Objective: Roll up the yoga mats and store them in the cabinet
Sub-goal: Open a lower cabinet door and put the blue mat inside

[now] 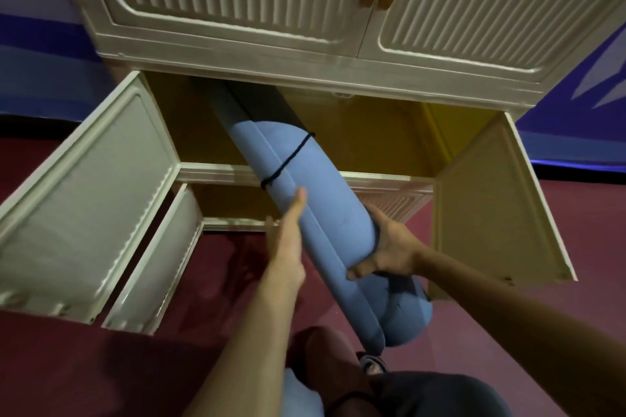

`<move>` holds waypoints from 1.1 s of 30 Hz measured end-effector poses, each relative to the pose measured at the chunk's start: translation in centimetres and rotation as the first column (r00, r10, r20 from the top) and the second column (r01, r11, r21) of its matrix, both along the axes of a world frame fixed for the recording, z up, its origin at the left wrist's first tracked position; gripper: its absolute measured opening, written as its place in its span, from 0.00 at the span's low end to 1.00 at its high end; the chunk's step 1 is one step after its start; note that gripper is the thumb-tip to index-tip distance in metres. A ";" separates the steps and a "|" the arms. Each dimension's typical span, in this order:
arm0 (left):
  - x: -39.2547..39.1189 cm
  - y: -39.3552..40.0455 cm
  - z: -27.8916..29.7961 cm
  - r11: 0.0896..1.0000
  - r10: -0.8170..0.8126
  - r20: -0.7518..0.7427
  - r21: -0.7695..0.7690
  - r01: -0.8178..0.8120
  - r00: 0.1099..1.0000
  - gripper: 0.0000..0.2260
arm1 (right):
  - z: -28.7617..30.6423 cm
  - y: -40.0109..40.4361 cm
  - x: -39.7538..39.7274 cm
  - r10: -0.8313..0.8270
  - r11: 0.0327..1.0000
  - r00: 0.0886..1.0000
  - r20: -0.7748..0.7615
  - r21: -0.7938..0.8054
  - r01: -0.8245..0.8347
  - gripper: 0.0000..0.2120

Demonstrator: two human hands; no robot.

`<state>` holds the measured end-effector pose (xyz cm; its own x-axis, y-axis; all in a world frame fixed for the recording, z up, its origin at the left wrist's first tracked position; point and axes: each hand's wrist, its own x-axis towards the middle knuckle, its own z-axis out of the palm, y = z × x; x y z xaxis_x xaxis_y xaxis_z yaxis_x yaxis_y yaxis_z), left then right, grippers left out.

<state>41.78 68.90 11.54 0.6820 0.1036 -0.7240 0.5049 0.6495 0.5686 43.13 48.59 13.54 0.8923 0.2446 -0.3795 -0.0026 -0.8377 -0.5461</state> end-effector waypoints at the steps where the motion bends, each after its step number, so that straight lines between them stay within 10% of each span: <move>1: -0.5 -1.2 0.3 0.997 -0.077 -0.050 -0.002 0.077 0.996 0.55 | -0.1 0.0 0.0 0.011 1.000 1.000 -0.006 0.010 -0.011 0.65; 6: -1.2 -3.6 0.5 0.977 -0.004 -0.101 0.213 0.026 0.995 0.39 | 0.6 -2.5 0.4 -0.068 0.965 0.985 -0.160 0.239 0.106 0.49; 12: 0.0 -4.2 2.2 0.995 0.066 -0.058 0.073 -0.062 0.996 0.36 | 2.7 -11.2 1.1 -0.460 0.887 0.887 -0.032 0.034 0.461 0.19; 18: 2.5 -6.7 4.5 0.990 0.136 -0.044 -0.036 -0.137 0.990 0.34 | 8.0 -8.6 0.0 -0.838 0.413 0.545 -0.016 0.635 0.653 0.18; 20: 3.2 -8.0 5.3 0.980 0.187 -0.043 -0.053 -0.189 0.981 0.38 | 8.5 -7.3 -1.8 -0.757 0.651 0.569 0.323 0.455 0.608 0.25; 22: 4.2 -9.1 6.0 0.968 0.232 -0.066 -0.082 -0.237 0.970 0.43 | 8.6 -6.0 -3.1 -0.305 0.922 0.695 0.652 0.019 0.387 0.37; 24: 5.1 -9.9 6.3 0.948 0.281 -0.097 -0.128 -0.292 0.955 0.50 | 7.8 -4.7 -2.4 0.141 0.894 0.765 0.628 -0.413 0.174 0.56; 27: 6.5 -10.0 6.3 0.940 0.297 -0.112 -0.138 -0.311 0.948 0.52 | 6.0 -2.7 1.9 0.308 0.721 0.866 0.394 -0.691 0.058 0.71; 33: 7.3 -9.4 6.8 0.954 0.164 0.123 -0.274 -0.126 0.979 0.41 | 9.0 -0.1 11.4 0.268 0.761 0.865 0.425 -0.644 0.080 0.46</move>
